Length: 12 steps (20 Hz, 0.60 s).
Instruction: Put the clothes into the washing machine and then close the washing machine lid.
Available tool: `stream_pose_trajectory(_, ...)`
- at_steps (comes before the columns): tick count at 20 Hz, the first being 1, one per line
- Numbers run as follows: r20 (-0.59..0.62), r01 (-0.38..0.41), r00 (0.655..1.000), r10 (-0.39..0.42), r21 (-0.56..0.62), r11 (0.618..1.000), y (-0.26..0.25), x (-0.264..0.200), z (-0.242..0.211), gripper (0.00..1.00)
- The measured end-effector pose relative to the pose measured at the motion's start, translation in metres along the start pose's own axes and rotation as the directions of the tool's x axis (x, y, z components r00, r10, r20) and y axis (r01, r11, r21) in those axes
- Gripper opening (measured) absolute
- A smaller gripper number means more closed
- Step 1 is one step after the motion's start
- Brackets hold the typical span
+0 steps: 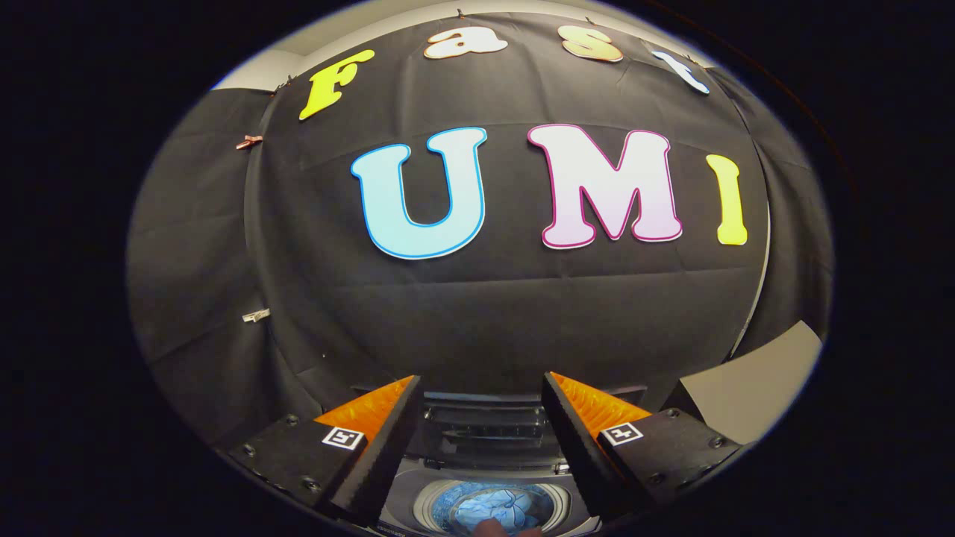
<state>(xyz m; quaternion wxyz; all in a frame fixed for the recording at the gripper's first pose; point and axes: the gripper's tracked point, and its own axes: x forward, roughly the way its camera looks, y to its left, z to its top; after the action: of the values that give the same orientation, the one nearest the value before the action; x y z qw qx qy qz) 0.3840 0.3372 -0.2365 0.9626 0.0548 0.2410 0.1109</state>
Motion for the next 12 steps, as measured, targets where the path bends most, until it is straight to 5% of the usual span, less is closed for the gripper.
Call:
stream_pose_trajectory(6,-0.021,0.03,0.999,-0.03,0.014,0.999,-0.012,0.051,0.015,0.99)
stream_pose_trajectory(12,-0.18,0.064,0.982,-0.061,0.014,0.998,-0.012,0.098,-0.036,0.99)
